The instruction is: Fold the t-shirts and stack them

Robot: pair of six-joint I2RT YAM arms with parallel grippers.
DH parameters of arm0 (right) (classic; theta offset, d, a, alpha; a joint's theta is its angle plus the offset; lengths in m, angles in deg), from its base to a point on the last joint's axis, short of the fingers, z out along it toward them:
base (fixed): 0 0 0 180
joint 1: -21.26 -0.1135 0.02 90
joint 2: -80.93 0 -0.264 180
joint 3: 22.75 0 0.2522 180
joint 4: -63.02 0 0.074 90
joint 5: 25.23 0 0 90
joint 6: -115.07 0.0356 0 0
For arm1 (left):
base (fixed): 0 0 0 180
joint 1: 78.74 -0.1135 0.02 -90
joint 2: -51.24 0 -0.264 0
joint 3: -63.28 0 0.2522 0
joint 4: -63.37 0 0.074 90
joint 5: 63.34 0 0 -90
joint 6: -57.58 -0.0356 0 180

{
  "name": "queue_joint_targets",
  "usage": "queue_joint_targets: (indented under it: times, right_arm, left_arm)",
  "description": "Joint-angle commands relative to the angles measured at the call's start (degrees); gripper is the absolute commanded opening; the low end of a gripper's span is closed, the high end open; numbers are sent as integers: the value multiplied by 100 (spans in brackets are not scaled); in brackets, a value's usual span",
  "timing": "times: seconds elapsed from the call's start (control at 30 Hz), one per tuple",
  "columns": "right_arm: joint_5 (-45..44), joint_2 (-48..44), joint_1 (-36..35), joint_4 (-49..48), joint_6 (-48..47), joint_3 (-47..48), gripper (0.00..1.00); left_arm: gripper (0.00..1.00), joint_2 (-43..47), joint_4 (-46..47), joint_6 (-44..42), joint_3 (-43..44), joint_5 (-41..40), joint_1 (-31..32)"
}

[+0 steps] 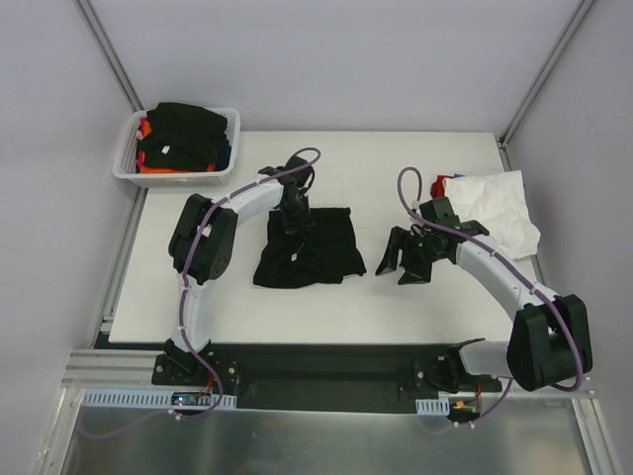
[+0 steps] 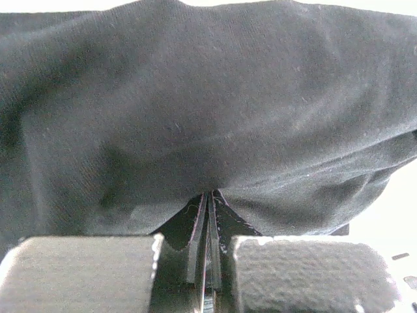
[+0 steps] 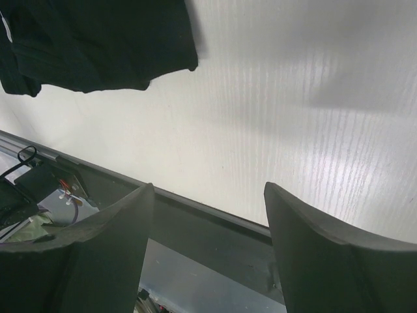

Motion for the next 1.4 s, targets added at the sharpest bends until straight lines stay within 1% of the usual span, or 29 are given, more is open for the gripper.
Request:
queue_joint_targets:
  times: [0.0,0.13,0.37,0.5,0.57,0.7,0.77,0.97,1.0,1.2,1.37]
  right_arm:
    - [-66,-201,16,87,109,45,72]
    - [-48,-166,16,34,144,36,72]
    - [-48,-104,7,16,145,45,72]
    - [-22,-8,16,7,145,150,72]
    - [22,62,16,16,127,221,72]
    - [66,238,16,34,110,466,72]
    - [83,379,16,43,92,598,72]
    - [127,651,-11,51,22,748,72]
    - [127,660,-11,34,39,740,72]
    - [145,695,-46,-54,57,582,72]
    - [110,625,-46,-19,39,546,72]
  left_arm:
    - [0,468,-118,354,-380,-531,-21]
    - [0,503,-91,302,-573,-566,-21]
    - [0,530,-74,3,-521,-443,-29]
    - [0,775,-91,-112,-215,-486,-29]
    - [3,977,-161,-129,-65,-513,-29]
    - [5,1163,-389,-147,322,-522,-64]
    - [4,1207,-443,-147,314,-504,-134]
    - [3,1321,-495,-279,-274,-566,-424]
    - [3,1304,-487,-305,-493,-566,-529]
    - [1,1145,-329,-524,-1126,-715,-750]
    - [0,935,-267,-683,-1233,-759,-978]
